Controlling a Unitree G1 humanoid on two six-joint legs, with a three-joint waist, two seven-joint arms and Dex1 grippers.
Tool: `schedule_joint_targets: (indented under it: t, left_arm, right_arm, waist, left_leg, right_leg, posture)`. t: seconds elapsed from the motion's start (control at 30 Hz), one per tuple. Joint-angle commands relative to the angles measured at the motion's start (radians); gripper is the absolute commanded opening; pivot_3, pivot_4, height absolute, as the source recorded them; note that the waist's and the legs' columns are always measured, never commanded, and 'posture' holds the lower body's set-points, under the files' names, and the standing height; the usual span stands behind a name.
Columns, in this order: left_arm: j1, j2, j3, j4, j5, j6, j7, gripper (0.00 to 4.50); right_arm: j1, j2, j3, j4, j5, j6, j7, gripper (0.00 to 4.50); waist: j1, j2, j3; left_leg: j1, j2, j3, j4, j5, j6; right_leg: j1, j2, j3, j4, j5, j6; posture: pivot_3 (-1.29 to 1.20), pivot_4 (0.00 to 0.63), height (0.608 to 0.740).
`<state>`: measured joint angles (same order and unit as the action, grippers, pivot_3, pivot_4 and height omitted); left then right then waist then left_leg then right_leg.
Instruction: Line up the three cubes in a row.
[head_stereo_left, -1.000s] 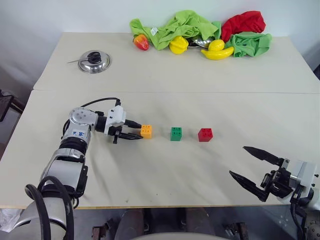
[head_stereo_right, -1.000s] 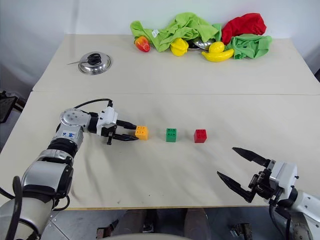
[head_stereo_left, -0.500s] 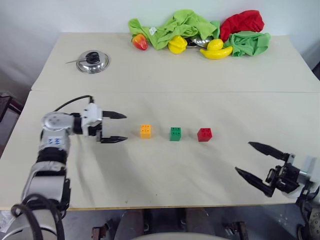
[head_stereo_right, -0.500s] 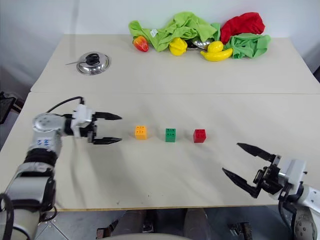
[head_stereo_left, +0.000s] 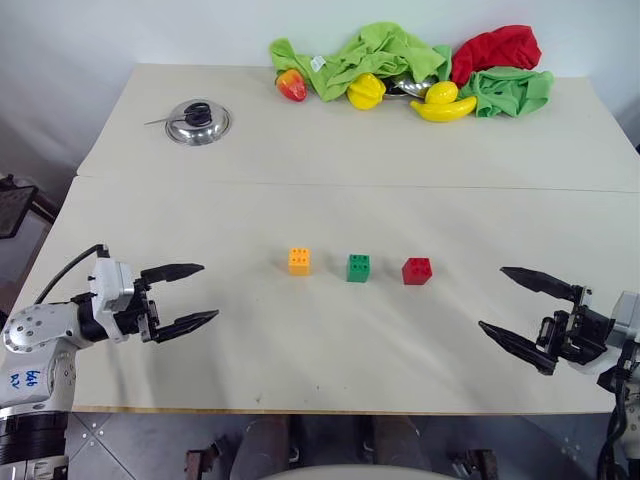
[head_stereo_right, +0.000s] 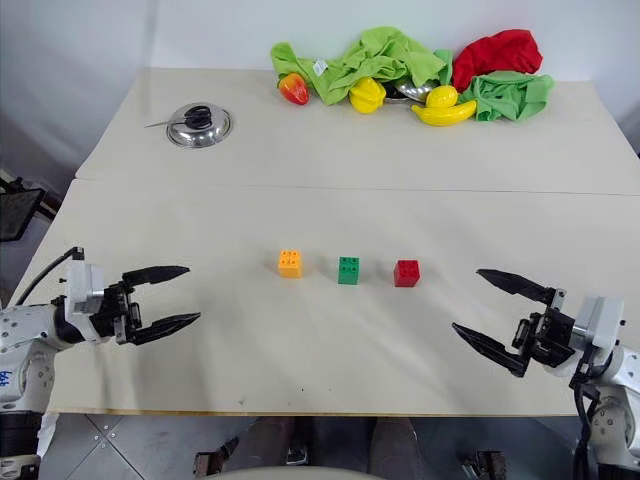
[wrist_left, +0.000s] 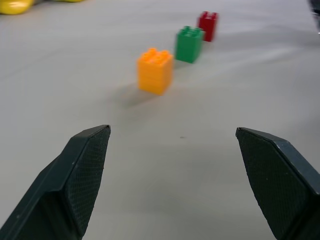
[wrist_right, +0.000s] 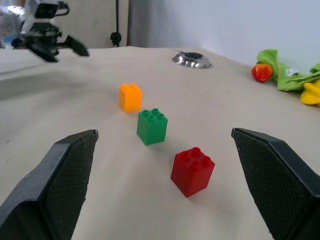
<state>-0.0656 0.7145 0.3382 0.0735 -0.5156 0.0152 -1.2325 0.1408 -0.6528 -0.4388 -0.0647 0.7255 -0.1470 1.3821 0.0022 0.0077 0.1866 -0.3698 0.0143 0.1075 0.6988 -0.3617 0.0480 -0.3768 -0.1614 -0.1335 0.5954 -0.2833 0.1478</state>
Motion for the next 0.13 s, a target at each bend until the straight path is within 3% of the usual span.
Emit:
schedule_joint_targets:
  t: [0.03,0.13]
  left_arm:
    - [-0.029,-0.024,0.028,-0.048,-0.047,0.004,0.047,4.28]
    - [-0.030,-0.025,0.018,-0.057,-0.044,-0.001,0.035,4.28]
  right_arm:
    - [-0.005,0.001,0.013,0.029,-0.006,-0.023,0.051,4.50]
    - [-0.022,0.006,0.014,0.054,-0.010,-0.034,0.057,4.50]
  waist:
    - [-0.001,0.000,0.000]
    - [-0.003,0.000,0.000]
  left_leg:
    - [0.000,0.000,0.000,0.000,0.000,0.000]
    - [0.000,0.000,0.001,0.000,0.000,0.000]
  right_leg:
    - [0.000,0.000,0.000,0.000,0.000,0.000]
    - [0.000,0.000,0.000,0.000,0.000,0.000]
  posture:
    - [0.00,0.150,0.740]
    - [0.00,0.150,0.740]
